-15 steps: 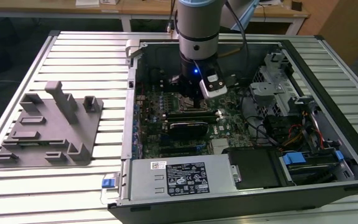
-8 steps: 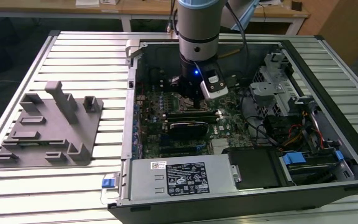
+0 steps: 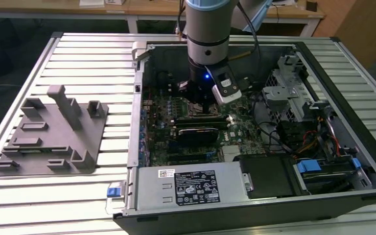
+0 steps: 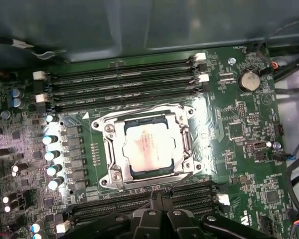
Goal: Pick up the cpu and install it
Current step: 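Install the second cpu locking lever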
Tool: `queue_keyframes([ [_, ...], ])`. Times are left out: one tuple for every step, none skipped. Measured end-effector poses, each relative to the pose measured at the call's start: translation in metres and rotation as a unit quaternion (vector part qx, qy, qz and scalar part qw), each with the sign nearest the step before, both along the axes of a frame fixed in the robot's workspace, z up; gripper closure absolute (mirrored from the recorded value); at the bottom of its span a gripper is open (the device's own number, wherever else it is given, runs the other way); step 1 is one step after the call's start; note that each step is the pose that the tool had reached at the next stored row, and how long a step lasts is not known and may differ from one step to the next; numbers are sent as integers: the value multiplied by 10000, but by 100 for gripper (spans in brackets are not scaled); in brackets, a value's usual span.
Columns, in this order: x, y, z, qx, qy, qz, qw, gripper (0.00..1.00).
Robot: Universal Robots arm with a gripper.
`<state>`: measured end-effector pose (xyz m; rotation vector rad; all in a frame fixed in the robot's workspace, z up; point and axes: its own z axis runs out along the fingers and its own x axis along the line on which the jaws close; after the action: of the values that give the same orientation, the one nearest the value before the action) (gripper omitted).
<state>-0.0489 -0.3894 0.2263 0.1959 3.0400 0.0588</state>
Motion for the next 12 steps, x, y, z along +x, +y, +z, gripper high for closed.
queue_keyframes([
  [-1,0,0,-1,0,23,10000,89],
  [-1,0,0,-3,0,34,10000,89],
  [-2,0,0,-5,0,36,10000,89],
  [-2,0,0,-5,0,36,10000,89],
  [-2,0,0,-5,0,36,10000,89],
  [-3,0,0,-6,4,36,10000,89],
  [-2,0,-4,-4,29,36,10000,89],
  [-3,0,-6,-5,84,37,10000,89],
  [-2,0,-9,-6,146,39,9999,89],
  [-2,0,-12,-6,212,41,9998,89],
  [-2,0,-15,-7,280,43,9996,89],
  [-2,0,-17,-9,339,44,9994,89],
])
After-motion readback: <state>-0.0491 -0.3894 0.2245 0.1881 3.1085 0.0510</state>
